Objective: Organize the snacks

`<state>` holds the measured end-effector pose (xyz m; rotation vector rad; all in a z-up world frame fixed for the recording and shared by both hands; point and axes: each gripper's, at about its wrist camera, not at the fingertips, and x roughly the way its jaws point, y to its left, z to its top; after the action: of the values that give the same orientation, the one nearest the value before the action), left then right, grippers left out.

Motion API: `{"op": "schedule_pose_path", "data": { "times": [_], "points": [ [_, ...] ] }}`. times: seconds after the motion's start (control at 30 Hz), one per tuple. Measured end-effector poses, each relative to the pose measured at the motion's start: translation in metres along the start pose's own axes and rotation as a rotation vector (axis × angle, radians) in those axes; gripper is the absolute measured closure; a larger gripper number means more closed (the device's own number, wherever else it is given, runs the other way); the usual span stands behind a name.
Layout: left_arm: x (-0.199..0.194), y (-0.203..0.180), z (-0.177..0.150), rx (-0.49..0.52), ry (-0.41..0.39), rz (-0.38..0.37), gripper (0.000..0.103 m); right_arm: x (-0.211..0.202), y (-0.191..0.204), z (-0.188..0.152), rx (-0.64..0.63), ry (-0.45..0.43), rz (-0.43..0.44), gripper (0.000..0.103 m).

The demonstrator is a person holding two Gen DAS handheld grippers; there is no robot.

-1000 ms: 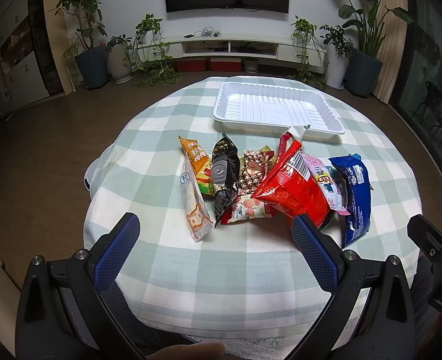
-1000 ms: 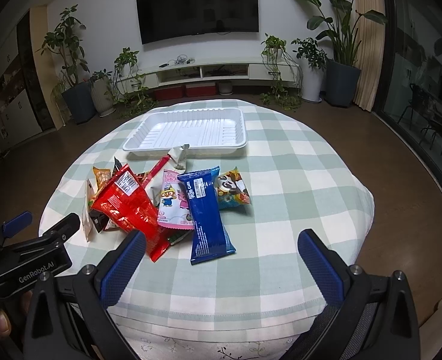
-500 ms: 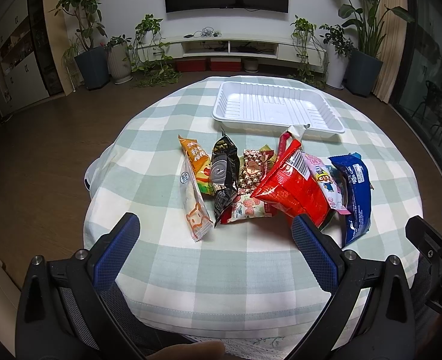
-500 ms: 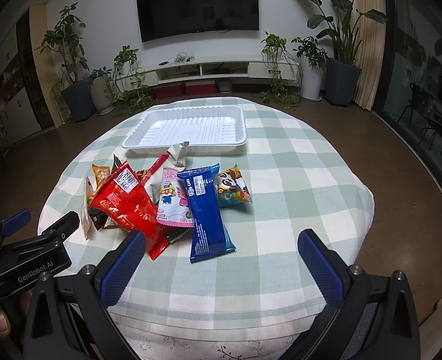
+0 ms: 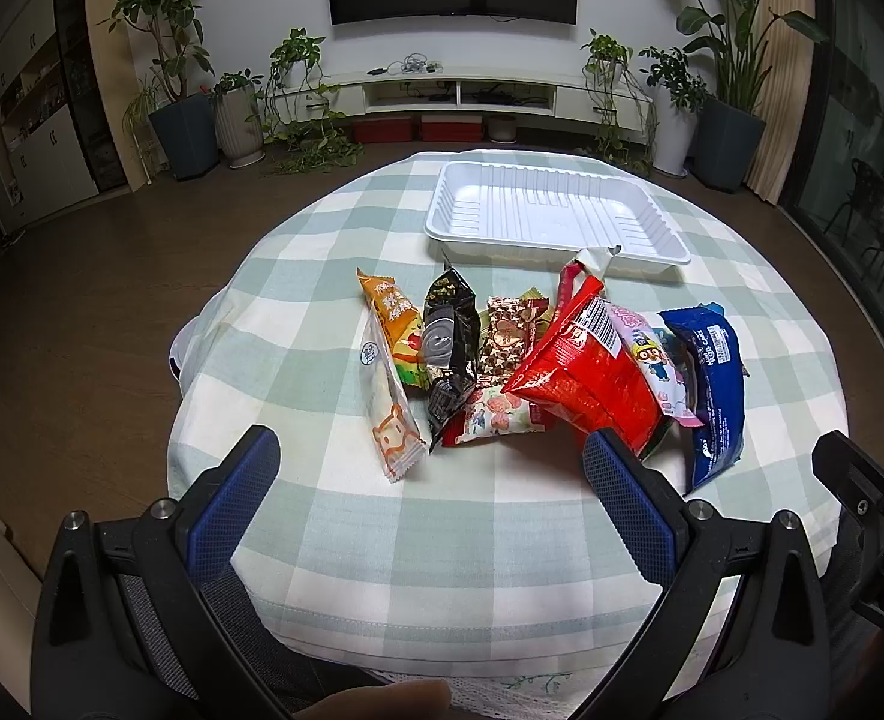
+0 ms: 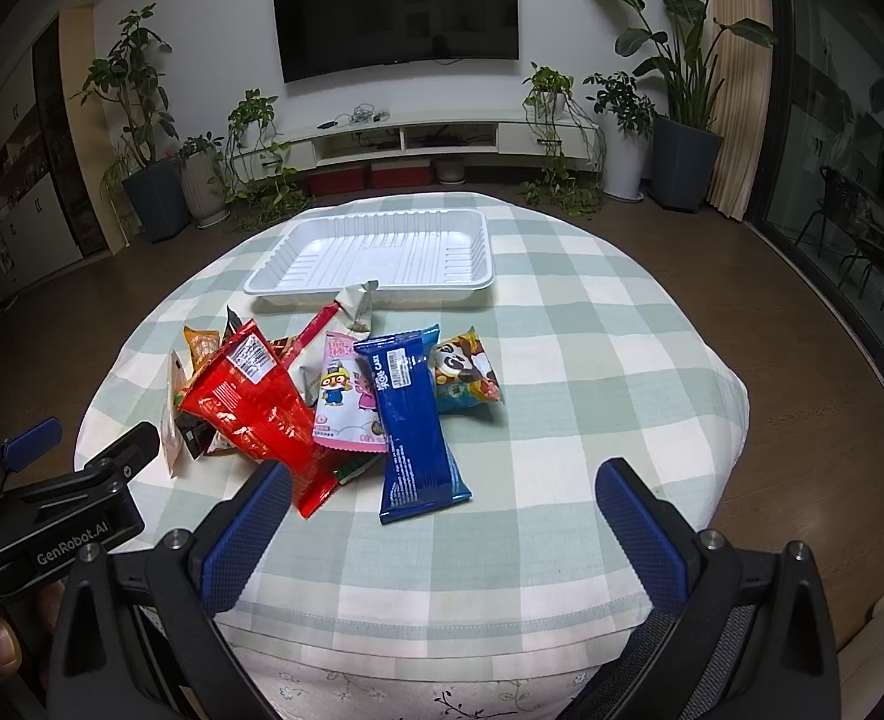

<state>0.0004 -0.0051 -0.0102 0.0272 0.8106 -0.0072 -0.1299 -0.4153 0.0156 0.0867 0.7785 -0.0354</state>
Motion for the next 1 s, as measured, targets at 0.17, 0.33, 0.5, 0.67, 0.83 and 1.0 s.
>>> {"op": "schedule_pose_path", "data": {
  "times": [0.17,0.33,0.5,0.67,0.83,1.0],
  "points": [
    [0.000,0.000,0.000,0.000,0.000,0.000,0.000,0.000,0.000,0.000,0.000,0.000,0.000,0.000],
    [0.000,0.000,0.000,0.001,0.001,0.000,0.000,0.000,0.000,0.000,-0.001,0.002,0.000,0.000],
    [0.001,0.000,-0.001,0.002,0.000,0.000,0.000,0.000,0.001,0.001,0.000,0.002,-0.001,0.000],
    [0.004,0.006,-0.004,-0.002,-0.016,-0.001,0.000,0.000,0.001,0.002,-0.001,0.002,-0.001,0.000],
    [0.009,0.024,0.000,-0.003,-0.036,-0.159,0.000,0.001,0.000,0.001,0.002,0.001,0.006,0.000],
    [0.017,0.051,-0.002,0.003,-0.031,-0.286,0.000,0.001,-0.009,-0.004,0.033,-0.031,0.063,0.000]
  ]
}}
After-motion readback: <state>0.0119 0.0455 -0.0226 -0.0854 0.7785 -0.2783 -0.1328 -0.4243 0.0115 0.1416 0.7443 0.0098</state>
